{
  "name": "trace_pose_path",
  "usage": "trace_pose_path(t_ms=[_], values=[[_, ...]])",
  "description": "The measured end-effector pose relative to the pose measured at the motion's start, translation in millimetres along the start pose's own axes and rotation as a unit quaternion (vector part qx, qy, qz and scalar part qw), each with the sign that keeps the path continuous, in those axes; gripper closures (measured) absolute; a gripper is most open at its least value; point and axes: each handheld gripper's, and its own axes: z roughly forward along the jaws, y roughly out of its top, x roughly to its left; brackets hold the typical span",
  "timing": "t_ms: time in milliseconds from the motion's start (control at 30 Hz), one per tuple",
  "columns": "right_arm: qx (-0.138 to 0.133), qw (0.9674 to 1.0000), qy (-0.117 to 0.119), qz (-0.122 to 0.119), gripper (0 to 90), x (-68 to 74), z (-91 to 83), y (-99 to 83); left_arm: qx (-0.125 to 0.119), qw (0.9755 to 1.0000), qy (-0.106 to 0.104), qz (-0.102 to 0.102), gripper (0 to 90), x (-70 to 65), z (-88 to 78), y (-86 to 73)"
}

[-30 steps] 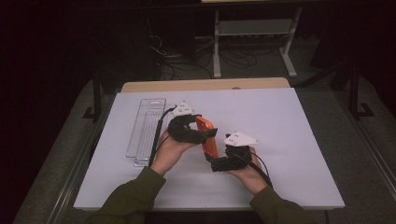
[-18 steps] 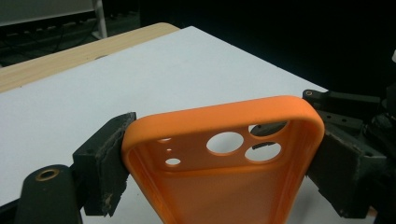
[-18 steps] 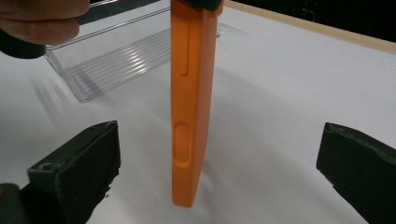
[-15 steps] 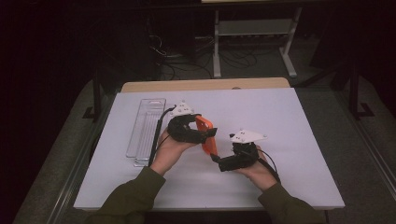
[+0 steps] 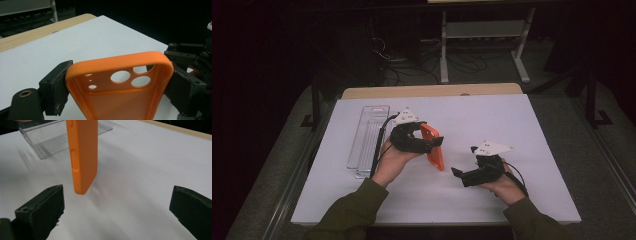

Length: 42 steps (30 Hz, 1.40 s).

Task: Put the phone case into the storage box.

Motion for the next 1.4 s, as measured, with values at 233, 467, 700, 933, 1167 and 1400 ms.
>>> trace_pose_path(t_ms=[233, 467, 700, 933, 1167, 1400], values=[[0.001, 1.0, -0.005, -0.001, 0.0, -5.1, -11.1, -10.4, 0.0, 1.0, 0.0, 0.004, 15.3, 0.1, -2.1, 0.8], [0.003, 1.0, -0.008, -0.004, 0.0, -9.8, -20.3, -22.5, -0.004, 1.0, 0.001, 0.006, 15.3, 1.2, -2.4, 1.1], [0.005, 0.9999, -0.016, -0.004, 0.0, -15.2, -28.9, -31.8, -0.004, 1.0, 0.0, 0.008, 15.3, 0.4, -3.2, 1.4], [0.014, 0.9997, -0.02, 0.007, 0.0, -21.2, -34.4, -40.3, -0.006, 0.9999, -0.003, 0.011, 15.3, 1.9, -3.9, 1.9], [0.011, 0.9997, -0.019, 0.009, 0.0, -21.8, -33.0, -40.1, -0.006, 0.9998, -0.005, 0.017, 15.2, 2.5, -5.6, 3.7], [0.009, 0.9997, -0.019, 0.01, 0.0, -22.0, -32.7, -39.2, -0.006, 0.9998, -0.007, 0.018, 15.2, 4.6, -8.9, 6.7]])
